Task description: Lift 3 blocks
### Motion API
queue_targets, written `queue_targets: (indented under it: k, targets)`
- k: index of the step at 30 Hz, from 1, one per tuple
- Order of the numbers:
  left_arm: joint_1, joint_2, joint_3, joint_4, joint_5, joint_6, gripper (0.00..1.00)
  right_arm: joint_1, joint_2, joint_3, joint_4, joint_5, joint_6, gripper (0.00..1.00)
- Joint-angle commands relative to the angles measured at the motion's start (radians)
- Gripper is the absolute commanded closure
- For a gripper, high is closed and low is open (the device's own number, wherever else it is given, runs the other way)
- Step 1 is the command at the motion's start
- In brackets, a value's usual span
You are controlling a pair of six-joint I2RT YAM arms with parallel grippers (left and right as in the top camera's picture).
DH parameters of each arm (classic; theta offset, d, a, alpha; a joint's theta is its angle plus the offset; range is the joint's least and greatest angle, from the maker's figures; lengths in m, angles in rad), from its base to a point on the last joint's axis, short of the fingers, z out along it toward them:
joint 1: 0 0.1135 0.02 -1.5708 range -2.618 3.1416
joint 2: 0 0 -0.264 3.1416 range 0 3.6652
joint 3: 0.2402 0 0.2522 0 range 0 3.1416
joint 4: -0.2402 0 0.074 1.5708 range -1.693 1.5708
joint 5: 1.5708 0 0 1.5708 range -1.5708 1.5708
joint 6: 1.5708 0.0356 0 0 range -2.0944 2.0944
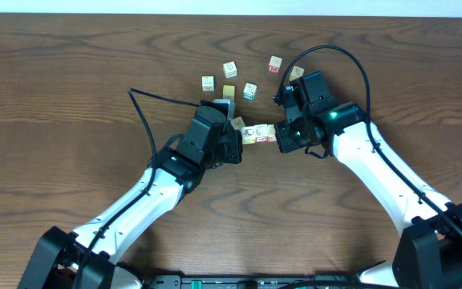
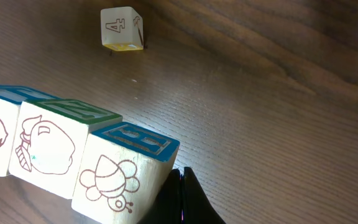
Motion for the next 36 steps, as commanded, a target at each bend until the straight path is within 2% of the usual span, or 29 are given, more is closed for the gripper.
queue_targets:
  k: [1,36]
  targets:
    - [-0.018,-0.028,0.060,0.020,0.071,0.014,0.93,0.039,-0.021,0.023,0.004,-0.103,-0.021,0.99]
    - [-0.019,-0.027,0.060,0.001,0.045,0.014,0.93,0.039,-0.021,0.023,-0.023,-0.103,-0.021,0.99]
